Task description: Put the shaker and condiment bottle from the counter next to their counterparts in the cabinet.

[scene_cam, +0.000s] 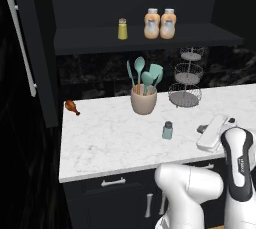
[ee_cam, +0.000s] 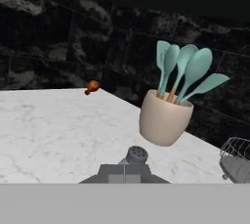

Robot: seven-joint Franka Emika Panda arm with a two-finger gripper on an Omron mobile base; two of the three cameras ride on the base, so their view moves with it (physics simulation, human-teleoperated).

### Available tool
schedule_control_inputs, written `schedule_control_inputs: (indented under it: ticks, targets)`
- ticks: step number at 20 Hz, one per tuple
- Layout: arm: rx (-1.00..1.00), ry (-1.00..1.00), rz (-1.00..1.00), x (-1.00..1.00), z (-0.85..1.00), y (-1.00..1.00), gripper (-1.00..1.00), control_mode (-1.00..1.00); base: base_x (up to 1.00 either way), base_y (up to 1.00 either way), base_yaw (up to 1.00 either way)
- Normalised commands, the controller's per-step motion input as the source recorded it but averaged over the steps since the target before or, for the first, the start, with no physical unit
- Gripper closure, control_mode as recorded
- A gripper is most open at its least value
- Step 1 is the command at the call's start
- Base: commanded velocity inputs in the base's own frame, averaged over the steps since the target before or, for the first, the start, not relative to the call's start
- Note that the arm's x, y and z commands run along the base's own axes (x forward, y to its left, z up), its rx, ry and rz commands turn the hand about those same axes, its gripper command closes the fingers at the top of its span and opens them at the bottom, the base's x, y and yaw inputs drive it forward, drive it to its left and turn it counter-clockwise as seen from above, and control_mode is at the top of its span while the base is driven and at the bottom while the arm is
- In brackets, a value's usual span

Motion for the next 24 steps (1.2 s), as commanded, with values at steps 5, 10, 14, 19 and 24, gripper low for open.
schedule_control_inputs:
  ticks: [5,10,14,19,24]
  targets:
    - [0.00,0.00,0.11,0.56,-0.20,0.00,1.00,-1.00,0.00,0.00,0.00]
    - [0.00,0.00,0.11,0.46,-0.17,-0.03,-1.00,-1.00,0.00,0.00,0.00]
    - [0.00,0.00,0.13,0.01,0.00,-0.09,-1.00,-1.00,0.00,0.00,0.00]
    - [0.00,0.00,0.17,-0.01,-0.08,-0.08,-1.00,-1.00,0.00,0.00,0.00]
    - [0.00,0.00,0.17,0.00,-0.19,0.31,-1.00,-1.00,0.00,0.00,0.00]
